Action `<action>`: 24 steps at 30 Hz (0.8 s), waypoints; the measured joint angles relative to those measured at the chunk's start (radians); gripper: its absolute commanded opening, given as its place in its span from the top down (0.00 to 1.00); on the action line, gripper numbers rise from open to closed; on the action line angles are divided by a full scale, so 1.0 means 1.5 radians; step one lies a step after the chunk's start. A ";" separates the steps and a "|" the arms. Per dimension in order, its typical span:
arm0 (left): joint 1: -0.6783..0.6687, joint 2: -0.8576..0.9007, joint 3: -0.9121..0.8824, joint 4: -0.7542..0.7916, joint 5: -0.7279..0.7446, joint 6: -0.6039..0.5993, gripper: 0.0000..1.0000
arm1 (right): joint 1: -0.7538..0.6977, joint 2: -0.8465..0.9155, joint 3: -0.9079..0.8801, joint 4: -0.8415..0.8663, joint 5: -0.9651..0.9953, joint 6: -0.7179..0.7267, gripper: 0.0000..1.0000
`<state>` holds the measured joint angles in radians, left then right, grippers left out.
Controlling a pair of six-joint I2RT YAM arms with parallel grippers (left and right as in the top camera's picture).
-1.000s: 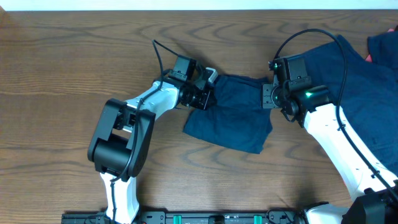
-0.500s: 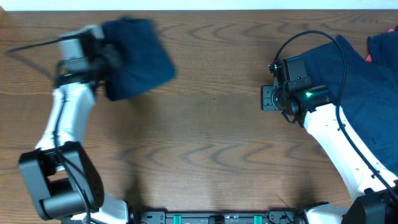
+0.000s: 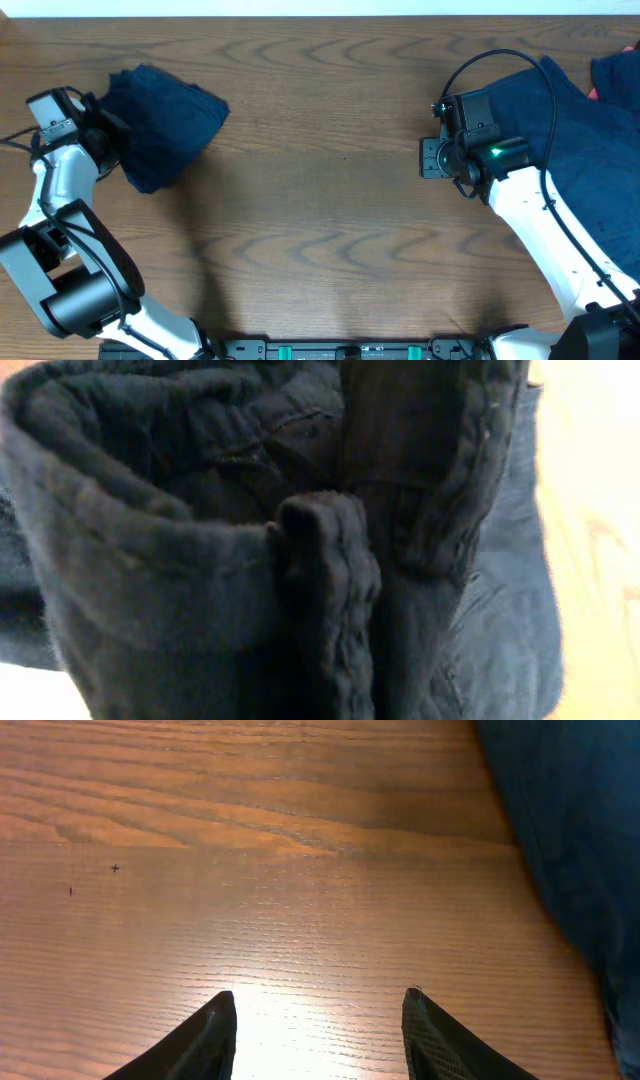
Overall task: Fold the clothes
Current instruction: 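Carry the folded trousers to the upper left table corner with left gripper, then release the trousers and pat them flat with the left gripper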
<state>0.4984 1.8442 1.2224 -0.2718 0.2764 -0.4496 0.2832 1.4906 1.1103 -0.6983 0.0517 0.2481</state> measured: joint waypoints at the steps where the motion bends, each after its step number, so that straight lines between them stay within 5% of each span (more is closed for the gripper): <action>1: 0.001 0.000 0.000 -0.008 -0.005 0.000 0.94 | 0.000 0.000 0.000 0.000 0.000 0.000 0.48; 2: 0.002 0.000 0.000 -0.014 -0.010 0.000 0.94 | 0.000 0.000 0.000 0.000 0.000 0.000 0.48; 3: 0.002 0.000 0.000 -0.017 -0.013 -0.001 0.83 | 0.000 0.000 0.000 0.000 0.000 0.000 0.48; 6: 0.001 0.000 0.000 -0.036 -0.019 -0.001 0.02 | 0.000 0.000 0.000 0.000 0.000 0.000 0.48; 18: 0.004 -0.001 -0.001 -0.357 -0.029 -0.003 0.02 | 0.000 0.000 0.000 0.000 0.000 0.000 0.48; 24: 0.005 -0.009 -0.001 -0.418 -0.013 0.019 0.01 | 0.000 0.000 0.000 -0.001 0.000 0.000 0.47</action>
<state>0.5060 1.8309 1.2209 -0.8982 0.2573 -0.4213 0.2832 1.4906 1.1103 -0.6991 0.0513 0.2485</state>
